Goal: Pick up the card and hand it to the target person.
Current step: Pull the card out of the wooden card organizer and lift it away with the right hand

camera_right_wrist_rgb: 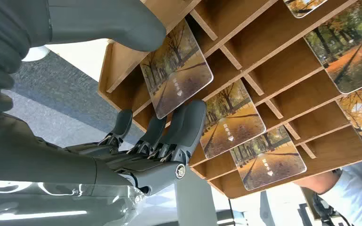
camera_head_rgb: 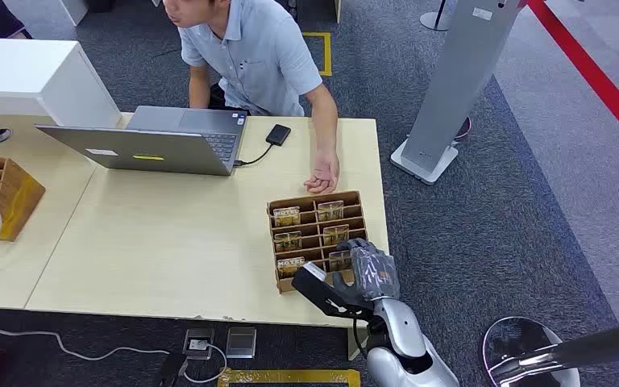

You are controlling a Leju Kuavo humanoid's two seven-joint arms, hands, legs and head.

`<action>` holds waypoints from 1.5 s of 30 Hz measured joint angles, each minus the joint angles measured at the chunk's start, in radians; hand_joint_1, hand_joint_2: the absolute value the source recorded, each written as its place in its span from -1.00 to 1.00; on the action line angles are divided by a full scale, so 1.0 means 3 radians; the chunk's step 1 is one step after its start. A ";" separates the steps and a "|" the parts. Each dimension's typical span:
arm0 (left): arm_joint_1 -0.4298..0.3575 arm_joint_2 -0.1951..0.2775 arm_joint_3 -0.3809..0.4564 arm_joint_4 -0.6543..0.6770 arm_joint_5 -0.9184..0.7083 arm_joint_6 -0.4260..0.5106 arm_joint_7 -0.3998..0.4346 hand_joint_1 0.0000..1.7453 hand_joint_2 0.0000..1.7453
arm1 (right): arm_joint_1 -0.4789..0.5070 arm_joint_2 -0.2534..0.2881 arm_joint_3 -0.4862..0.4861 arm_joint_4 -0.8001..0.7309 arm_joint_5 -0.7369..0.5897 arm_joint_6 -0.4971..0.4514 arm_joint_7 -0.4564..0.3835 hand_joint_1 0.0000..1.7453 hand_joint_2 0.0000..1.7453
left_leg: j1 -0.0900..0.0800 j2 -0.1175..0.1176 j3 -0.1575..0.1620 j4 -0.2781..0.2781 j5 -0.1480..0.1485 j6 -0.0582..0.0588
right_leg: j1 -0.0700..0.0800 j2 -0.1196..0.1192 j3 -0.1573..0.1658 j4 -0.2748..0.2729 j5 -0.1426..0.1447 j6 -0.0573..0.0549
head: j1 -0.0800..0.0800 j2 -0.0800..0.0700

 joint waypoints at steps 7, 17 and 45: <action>0.0000 0.0000 0.0000 0.0000 0.0003 0.0000 -0.0004 -1.00 1.00 | -0.0005 0.0008 0.0000 0.0023 -0.0011 -0.0001 -0.0003 -0.01 1.00 | 0.0000 0.0000 0.0000 0.0000 0.0000 0.0000 | 0.0000 0.0000 0.0000 0.0000 0.0000 0.0000 | 0.0000 0.0000; 0.0000 0.0000 0.0000 0.0000 0.0004 0.0000 -0.0004 -1.00 1.00 | -0.0014 0.0013 0.0000 0.0041 -0.0030 -0.0001 -0.0004 0.02 1.00 | 0.0000 0.0000 0.0000 0.0000 0.0000 0.0000 | 0.0000 0.0000 0.0000 0.0000 0.0000 0.0000 | 0.0000 0.0000; 0.0000 0.0000 0.0000 0.0000 0.0004 0.0013 -0.0027 -1.00 1.00 | -0.0053 0.0015 0.0000 0.0069 -0.0059 -0.0061 -0.0068 1.00 1.00 | 0.0000 0.0000 0.0000 0.0000 0.0000 0.0000 | 0.0000 0.0000 0.0000 0.0000 0.0000 0.0000 | 0.0000 0.0000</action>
